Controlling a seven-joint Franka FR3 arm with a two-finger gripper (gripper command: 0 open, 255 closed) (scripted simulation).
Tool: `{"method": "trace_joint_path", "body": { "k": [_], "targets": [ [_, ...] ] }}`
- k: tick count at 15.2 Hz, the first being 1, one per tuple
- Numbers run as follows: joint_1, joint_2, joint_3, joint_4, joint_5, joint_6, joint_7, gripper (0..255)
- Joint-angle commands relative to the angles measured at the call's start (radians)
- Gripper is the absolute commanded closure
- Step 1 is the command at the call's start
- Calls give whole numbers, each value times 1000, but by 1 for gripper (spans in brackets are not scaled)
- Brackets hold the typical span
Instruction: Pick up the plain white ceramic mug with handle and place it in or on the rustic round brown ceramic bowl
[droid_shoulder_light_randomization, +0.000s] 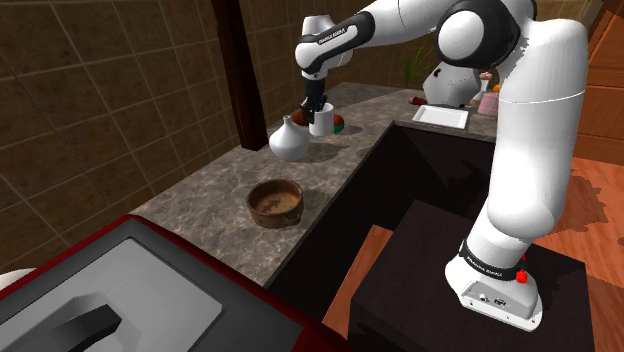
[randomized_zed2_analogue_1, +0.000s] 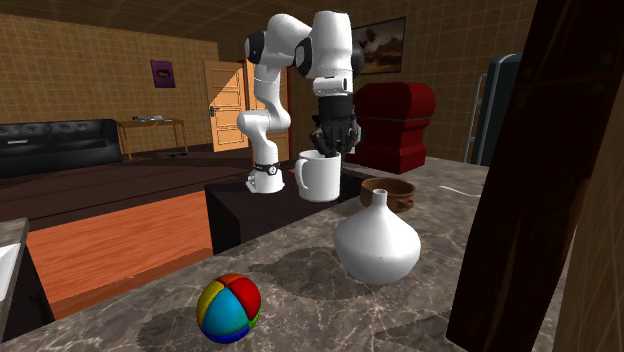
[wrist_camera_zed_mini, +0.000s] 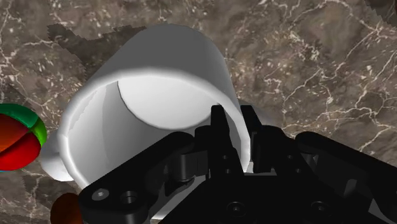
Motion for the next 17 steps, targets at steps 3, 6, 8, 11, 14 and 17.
{"method": "trace_joint_path", "body": {
  "k": [3,6,8,11,14,17],
  "targets": [
    [45,-45,18,-42,-20,-2,68,255],
    [88,-83,39,-87,-38,5,138,255],
    [115,-104,54,-111,-49,7,185,255],
    [156,-129,79,-137,-65,7,257,255],
    [197,-145,105,-152,-78,3,328,255],
    [236,-154,132,-156,-91,-5,400,255]
  ]
}}
